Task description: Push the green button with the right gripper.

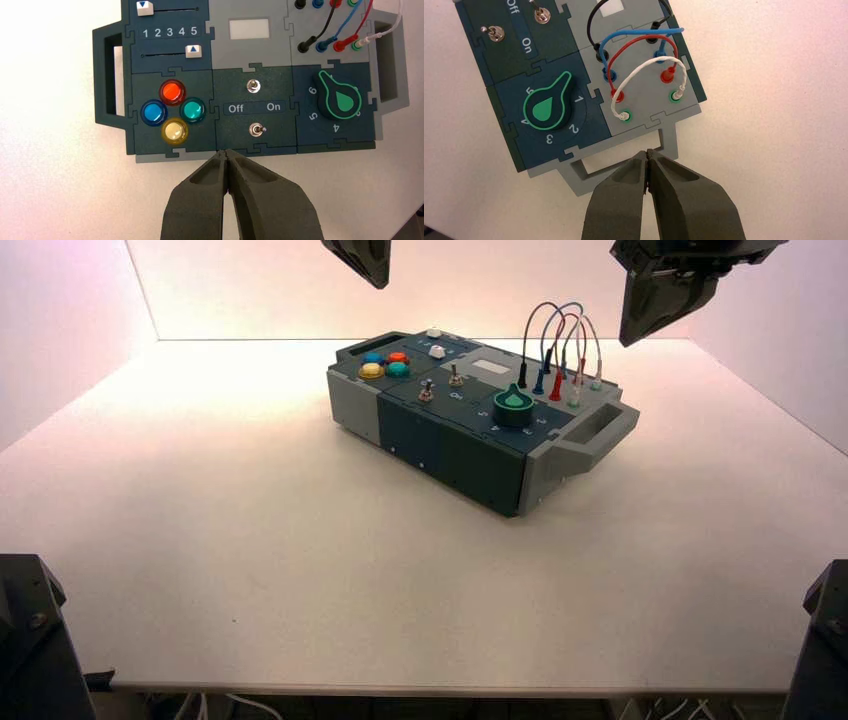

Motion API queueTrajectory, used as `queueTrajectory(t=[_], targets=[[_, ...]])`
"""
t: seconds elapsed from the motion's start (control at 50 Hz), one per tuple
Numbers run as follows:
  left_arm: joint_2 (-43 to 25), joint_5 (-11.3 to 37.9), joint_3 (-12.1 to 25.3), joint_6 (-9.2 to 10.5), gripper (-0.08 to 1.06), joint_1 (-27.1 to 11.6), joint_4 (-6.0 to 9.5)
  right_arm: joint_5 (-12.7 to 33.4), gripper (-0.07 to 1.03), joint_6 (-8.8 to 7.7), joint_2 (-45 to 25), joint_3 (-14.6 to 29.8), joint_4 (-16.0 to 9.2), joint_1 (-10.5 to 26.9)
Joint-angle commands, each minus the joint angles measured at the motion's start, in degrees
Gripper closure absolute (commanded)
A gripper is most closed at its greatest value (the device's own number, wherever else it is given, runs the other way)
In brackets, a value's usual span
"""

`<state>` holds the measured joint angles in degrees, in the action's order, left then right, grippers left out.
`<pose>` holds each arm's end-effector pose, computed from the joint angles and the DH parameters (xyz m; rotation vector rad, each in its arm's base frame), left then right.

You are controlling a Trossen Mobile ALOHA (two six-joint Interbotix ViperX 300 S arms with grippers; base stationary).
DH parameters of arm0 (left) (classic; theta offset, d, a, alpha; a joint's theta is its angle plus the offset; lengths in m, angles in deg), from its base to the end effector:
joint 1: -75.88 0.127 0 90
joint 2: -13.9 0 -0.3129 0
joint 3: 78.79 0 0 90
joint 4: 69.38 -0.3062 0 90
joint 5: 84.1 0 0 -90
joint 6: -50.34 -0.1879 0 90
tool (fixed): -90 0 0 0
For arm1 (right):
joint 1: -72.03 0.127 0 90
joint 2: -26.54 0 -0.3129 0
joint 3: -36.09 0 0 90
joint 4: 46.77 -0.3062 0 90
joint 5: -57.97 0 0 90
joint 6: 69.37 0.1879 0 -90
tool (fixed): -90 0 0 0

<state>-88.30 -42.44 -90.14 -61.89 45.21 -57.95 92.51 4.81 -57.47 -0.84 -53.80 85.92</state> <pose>0.3543 -0.2389 0.1422 0.4346 1.0529 -0.7283 0.2962 0.0867 0.1105 -0.2531 1.1136 0.3767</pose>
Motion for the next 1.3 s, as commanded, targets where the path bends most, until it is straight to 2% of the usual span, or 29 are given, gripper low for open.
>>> queueTrajectory(t=[0.02,0.4,0.64,0.86,1.14,1.3], targets=[[1.5,-0.2,0.5,-0.18,1.0,-0.1,0.0,-0.4,0.98,-0.18,0.7,0.6,-0.2,0.1],[1.8,0.0,0.5,-0.35,1.0,-0.1,-0.26,-0.2,0.98,-0.09,1.6,0.5,-0.4,0.2],[3.8,1.3,0.9,-1.41,1.0,0.3,-0.26,1.7,0.98,-0.09,1.9,2.0,-1.3,3.6],[5.8,1.8,1.1,-1.32,1.0,3.0,-0.26,2.5,0.98,-0.18,1.6,4.7,-1.2,5.3],[7.4,3.0,1.5,-1.23,1.0,7.7,0.09,7.6,0.98,-0.44,-0.9,13.1,-1.2,7.1],[8.6,5.4,2.5,-1.14,1.0,10.5,0.62,9.5,0.98,-1.67,-3.3,18.0,-1.2,9.8]])
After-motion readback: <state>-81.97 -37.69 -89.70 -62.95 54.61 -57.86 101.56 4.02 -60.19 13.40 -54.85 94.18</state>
